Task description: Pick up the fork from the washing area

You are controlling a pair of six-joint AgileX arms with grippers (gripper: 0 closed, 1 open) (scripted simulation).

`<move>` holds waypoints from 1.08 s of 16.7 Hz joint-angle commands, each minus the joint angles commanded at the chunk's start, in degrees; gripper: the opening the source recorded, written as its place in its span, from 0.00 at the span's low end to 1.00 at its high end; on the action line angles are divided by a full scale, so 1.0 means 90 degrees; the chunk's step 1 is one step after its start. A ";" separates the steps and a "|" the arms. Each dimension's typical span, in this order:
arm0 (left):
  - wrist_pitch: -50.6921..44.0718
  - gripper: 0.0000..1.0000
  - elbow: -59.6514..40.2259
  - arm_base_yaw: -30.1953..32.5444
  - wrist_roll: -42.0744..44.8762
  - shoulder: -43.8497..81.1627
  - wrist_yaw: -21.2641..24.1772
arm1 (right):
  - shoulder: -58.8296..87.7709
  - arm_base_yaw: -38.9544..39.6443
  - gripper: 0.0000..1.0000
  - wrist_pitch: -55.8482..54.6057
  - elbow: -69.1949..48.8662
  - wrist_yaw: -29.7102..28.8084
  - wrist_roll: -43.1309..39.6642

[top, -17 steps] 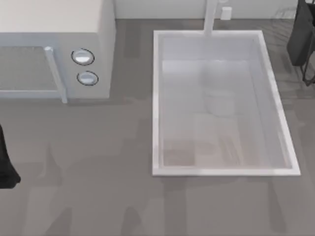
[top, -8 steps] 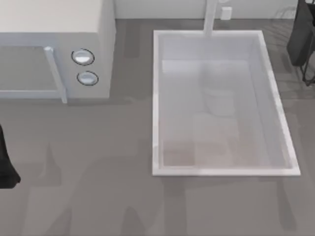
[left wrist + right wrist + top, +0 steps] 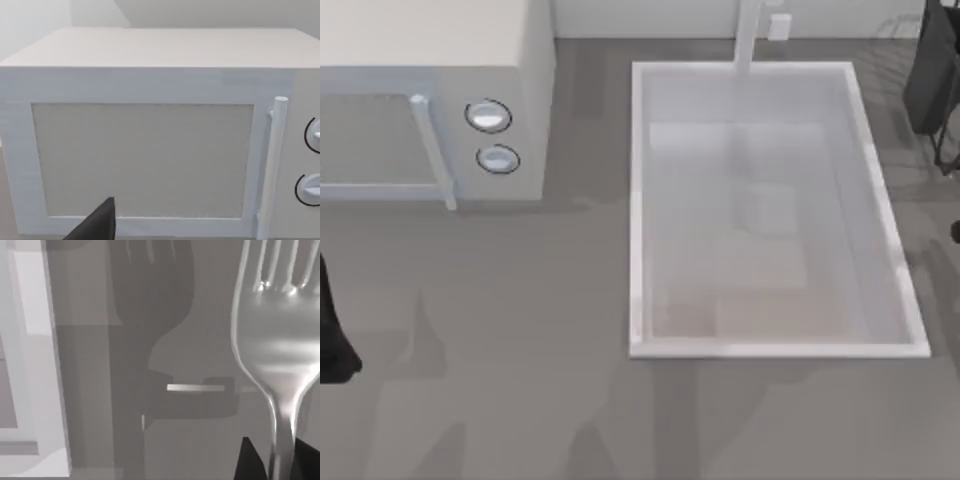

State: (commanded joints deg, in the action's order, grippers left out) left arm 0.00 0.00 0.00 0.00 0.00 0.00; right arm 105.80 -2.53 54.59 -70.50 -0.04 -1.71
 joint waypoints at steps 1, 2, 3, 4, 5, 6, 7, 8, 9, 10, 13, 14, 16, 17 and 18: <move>0.0000 1.00 0.0000 0.0000 0.0000 0.0000 0.0000 | 0.0016 0.0000 0.00 -0.0041 0.0038 0.0000 0.0000; 0.0000 1.00 0.0000 0.0000 0.0000 0.0000 0.0000 | 0.0016 0.0000 0.00 -0.0041 0.0038 0.0000 0.0000; 0.0000 1.00 0.0000 0.0000 0.0000 0.0000 0.0000 | 0.0016 0.0000 0.00 -0.0041 0.0038 0.0000 0.0000; 0.0000 1.00 0.0000 0.0000 0.0000 0.0000 0.0000 | 0.0016 0.0000 0.00 -0.0041 0.0038 0.0000 0.0000; 0.0000 1.00 0.0000 0.0000 0.0000 0.0000 0.0000 | 0.0016 0.0000 0.08 -0.0041 0.0038 0.0000 0.0000; 0.0000 1.00 0.0000 0.0000 0.0000 0.0000 0.0000 | 0.0016 0.0000 0.15 -0.0041 0.0038 0.0000 0.0000; 0.0000 1.00 0.0000 0.0000 0.0000 0.0000 0.0000 | 0.0016 0.0000 0.23 -0.0041 0.0038 0.0000 0.0000; 0.0000 1.00 0.0000 0.0000 0.0000 0.0000 0.0000 | 0.0016 0.0000 0.30 -0.0041 0.0038 0.0000 0.0000; 0.0000 1.00 0.0000 0.0000 0.0000 0.0000 0.0000 | 0.0016 0.0000 0.38 -0.0041 0.0038 0.0000 0.0000; 0.0000 1.00 0.0000 0.0000 0.0000 0.0000 0.0000 | 0.0016 0.0000 0.45 -0.0041 0.0038 0.0000 0.0000; 0.0000 1.00 0.0000 0.0000 0.0000 0.0000 0.0000 | 0.0016 0.0000 0.68 -0.0041 0.0038 0.0000 0.0000; 0.0000 1.00 0.0000 0.0000 0.0000 0.0000 0.0000 | 0.0016 0.0000 0.75 -0.0041 0.0038 0.0000 0.0000; 0.0000 1.00 0.0000 0.0000 0.0000 0.0000 0.0000 | 0.0016 0.0000 0.90 -0.0041 0.0038 0.0000 0.0000; 0.0000 1.00 0.0000 0.0000 0.0000 0.0000 0.0000 | 0.0016 0.0000 0.98 -0.0041 0.0038 0.0000 0.0000; 0.0000 1.00 0.0000 0.0000 0.0000 0.0000 0.0000 | 0.0016 0.0000 1.00 -0.0041 0.0038 0.0000 0.0000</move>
State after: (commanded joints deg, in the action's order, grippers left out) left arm 0.00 0.00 0.00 0.00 0.00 0.00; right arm 105.94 -2.53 54.22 -70.16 -0.04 -1.70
